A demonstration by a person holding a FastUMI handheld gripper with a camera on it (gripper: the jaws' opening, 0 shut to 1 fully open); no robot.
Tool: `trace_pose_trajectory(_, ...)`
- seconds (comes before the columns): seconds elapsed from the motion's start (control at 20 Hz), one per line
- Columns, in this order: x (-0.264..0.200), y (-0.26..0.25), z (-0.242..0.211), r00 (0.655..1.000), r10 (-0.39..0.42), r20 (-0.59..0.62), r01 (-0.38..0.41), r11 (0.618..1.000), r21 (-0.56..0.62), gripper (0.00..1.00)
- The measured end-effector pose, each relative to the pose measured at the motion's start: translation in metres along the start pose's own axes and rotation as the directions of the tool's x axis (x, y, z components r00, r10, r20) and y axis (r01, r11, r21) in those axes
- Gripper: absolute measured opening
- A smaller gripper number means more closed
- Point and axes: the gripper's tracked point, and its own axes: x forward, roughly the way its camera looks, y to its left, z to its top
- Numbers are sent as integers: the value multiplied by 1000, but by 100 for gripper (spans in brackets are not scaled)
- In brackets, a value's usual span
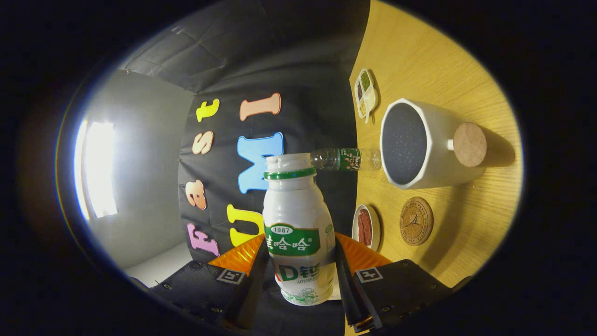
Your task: Take the bottle from table, then pour the juice into the cup, finally place the bottle on the coaster
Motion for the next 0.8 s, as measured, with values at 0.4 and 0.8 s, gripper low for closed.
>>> trace_pose_trajectory(0.4, 0, 4, -2, 1000, 21, 11, -22, 997, 79, 71)
trace_pose_trajectory(0.8, -1, 10, 0, 999, 42, 25, -45, 987, 154, 71)
